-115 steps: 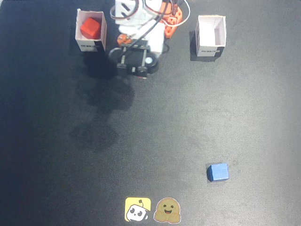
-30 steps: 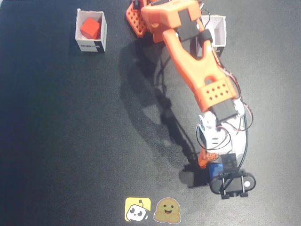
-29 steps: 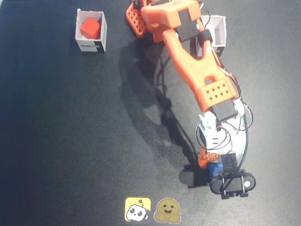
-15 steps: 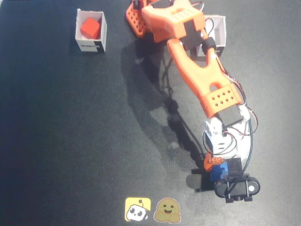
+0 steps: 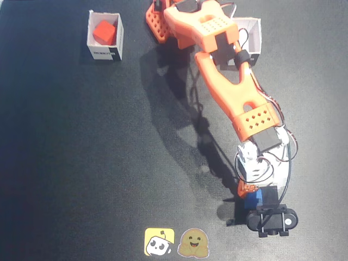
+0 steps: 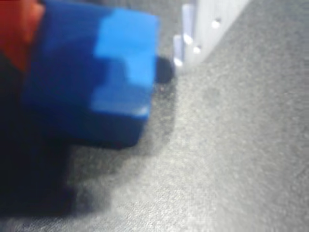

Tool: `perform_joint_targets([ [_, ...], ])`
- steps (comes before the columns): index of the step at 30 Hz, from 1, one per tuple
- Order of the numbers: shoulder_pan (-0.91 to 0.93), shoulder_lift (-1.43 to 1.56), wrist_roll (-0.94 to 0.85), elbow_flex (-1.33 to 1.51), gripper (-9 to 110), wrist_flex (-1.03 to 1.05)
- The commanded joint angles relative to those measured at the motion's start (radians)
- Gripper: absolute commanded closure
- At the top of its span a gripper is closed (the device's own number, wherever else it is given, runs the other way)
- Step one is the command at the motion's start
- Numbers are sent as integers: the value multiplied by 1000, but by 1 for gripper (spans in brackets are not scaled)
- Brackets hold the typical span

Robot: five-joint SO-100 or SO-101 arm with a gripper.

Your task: Put the red cube in the right box and the blue cube in the left box.

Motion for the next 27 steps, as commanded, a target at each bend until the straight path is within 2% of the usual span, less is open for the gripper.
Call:
perform_joint_targets([
  [1, -2, 14, 6, -49, 87, 5],
  [7, 2, 14, 17, -46, 93, 15],
  [14, 2, 34, 26, -48, 94, 66],
  [27, 2, 325, -37, 285, 92, 34],
])
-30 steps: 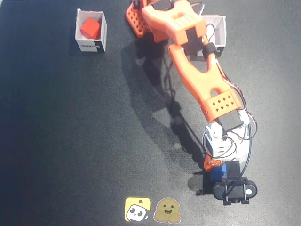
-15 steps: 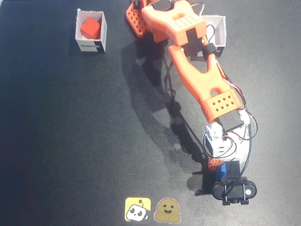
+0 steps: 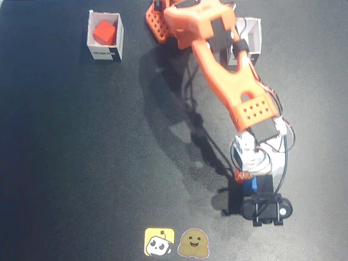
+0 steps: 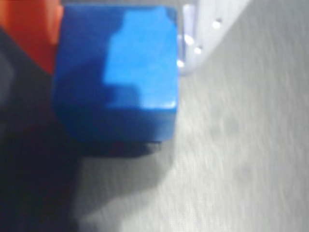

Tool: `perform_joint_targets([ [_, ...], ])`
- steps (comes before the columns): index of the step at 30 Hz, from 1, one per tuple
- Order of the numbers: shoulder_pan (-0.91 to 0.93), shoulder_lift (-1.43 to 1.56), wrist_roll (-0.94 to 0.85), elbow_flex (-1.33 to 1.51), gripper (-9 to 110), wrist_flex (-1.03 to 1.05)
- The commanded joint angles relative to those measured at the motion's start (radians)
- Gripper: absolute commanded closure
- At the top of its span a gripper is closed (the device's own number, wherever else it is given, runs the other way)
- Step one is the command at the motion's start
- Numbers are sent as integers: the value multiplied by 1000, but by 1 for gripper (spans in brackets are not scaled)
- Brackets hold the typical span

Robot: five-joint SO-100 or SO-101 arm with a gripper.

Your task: Put the red cube in the right box and the blue cube in the left box.

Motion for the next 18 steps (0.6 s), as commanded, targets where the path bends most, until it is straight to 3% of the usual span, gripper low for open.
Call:
perform_joint_targets([
  [1, 0, 141, -32, 57, 92, -29],
  [18, -71, 463, -129, 410, 92, -9],
])
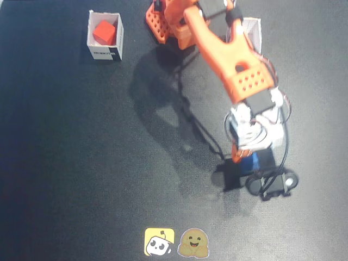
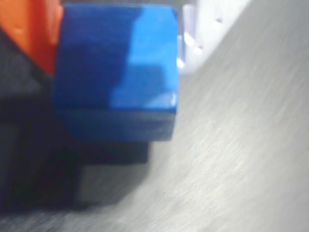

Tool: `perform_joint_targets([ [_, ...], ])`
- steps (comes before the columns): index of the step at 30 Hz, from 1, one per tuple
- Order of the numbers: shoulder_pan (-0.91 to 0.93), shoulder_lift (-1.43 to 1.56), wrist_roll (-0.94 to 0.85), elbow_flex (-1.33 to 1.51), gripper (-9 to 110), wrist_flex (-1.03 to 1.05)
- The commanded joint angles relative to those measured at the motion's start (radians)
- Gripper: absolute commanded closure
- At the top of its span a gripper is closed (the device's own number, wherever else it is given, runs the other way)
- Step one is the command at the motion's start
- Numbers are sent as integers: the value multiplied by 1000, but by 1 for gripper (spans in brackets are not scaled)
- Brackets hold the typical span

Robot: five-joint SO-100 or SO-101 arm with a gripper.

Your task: Put the red cube in the right box and the blue cube in the left box.

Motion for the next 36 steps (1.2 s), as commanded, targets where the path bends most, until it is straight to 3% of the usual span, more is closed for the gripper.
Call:
perform_joint_targets([
  [1, -32, 126, -3, 21, 92, 40],
  [36, -341, 723, -51, 377, 92, 460],
])
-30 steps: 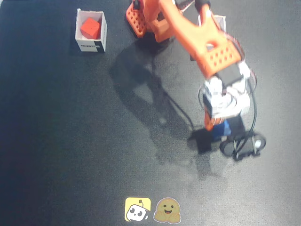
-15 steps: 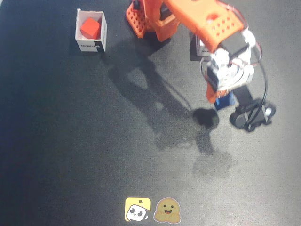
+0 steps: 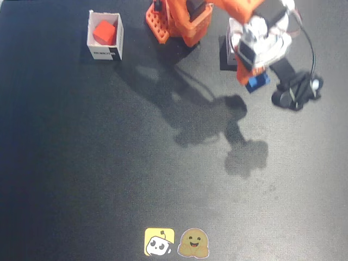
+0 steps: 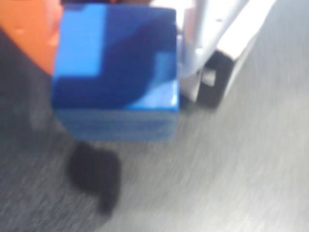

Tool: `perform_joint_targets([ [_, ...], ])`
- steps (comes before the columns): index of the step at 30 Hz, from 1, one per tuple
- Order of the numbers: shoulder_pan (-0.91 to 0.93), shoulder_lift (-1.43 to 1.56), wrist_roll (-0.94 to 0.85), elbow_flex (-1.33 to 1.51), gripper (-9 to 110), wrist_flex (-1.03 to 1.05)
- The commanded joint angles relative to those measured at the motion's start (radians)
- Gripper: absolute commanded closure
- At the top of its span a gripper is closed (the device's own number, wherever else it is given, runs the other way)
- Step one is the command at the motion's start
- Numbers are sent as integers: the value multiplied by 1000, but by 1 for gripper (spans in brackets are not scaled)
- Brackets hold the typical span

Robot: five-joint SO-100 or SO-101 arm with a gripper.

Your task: Put the red cube in the right box and the blue cube in the left box.

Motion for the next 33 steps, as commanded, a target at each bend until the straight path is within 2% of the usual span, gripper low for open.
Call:
perform_joint_targets([
  [1, -31, 72, -3, 3, 92, 29],
  [18, -230, 276, 40, 144, 92, 155],
  [24, -359, 322, 144, 184, 92, 160],
  [33, -373, 324, 110, 202, 92, 170],
])
